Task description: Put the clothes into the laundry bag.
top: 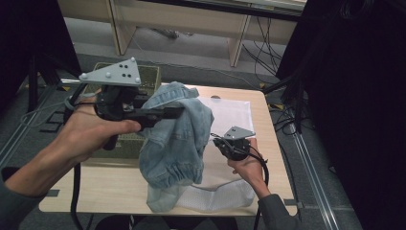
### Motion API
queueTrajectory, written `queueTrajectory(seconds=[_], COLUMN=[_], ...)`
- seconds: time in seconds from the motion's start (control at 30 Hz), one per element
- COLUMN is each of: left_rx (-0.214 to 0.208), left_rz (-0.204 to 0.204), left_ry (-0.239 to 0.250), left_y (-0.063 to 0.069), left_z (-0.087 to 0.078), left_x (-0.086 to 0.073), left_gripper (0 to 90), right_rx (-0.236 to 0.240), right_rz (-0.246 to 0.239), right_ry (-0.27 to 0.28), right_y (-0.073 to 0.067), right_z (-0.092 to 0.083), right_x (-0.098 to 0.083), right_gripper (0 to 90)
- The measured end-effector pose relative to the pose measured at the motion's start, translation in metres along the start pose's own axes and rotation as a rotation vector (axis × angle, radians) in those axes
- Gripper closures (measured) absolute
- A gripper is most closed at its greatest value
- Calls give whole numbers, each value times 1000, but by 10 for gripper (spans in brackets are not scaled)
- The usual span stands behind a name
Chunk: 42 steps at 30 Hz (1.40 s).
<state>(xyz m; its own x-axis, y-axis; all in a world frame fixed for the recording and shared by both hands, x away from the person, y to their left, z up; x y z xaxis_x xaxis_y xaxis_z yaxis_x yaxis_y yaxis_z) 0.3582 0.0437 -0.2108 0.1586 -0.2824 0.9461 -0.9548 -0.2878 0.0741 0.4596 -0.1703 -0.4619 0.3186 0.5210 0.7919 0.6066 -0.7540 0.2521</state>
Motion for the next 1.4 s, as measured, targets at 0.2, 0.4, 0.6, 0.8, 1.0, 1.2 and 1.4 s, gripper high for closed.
queueTrajectory(seconds=[0.2,0.4,0.6,0.8,1.0,1.2,1.4], left_rx=[-23,-78,-199,-268,-328,-295,-216], left_rz=[32,23,35,33,-24,-35,-100], left_ry=[-64,-171,-146,-249,-298,-418,-422], left_y=[-8,-10,0,17,16,8,0], left_z=[20,53,69,87,117,152,156], left_x=[-39,-113,-151,-188,-216,-248,-245], left_gripper=[767,764,761,757,746,634,359], right_rx=[-5,-12,-25,-26,-23,-17,-21], right_rz=[-5,9,5,4,1,-27,-21], right_ry=[-17,-29,-65,-76,-82,-71,-72], right_y=[3,3,5,7,4,2,0], right_z=[2,4,10,12,11,13,13], right_x=[-3,-5,-12,-14,-13,-13,-13], right_gripper=[894,895,895,896,897,897,896])
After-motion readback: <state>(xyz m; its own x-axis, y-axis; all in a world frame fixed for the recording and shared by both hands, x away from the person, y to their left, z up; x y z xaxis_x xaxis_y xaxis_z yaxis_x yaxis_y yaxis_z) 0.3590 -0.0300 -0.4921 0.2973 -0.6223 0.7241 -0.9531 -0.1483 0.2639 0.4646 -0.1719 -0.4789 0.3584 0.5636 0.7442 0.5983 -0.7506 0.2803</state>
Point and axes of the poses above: each handheld gripper's, and its own axes: z roughly forward along the jaws, x roughly out of its top, y roughly to its right, the point moved 7 cm from there along z, roughly forward along the jaws, and after that the axes turned 9 degrees about -x, right-handed, at the moved point
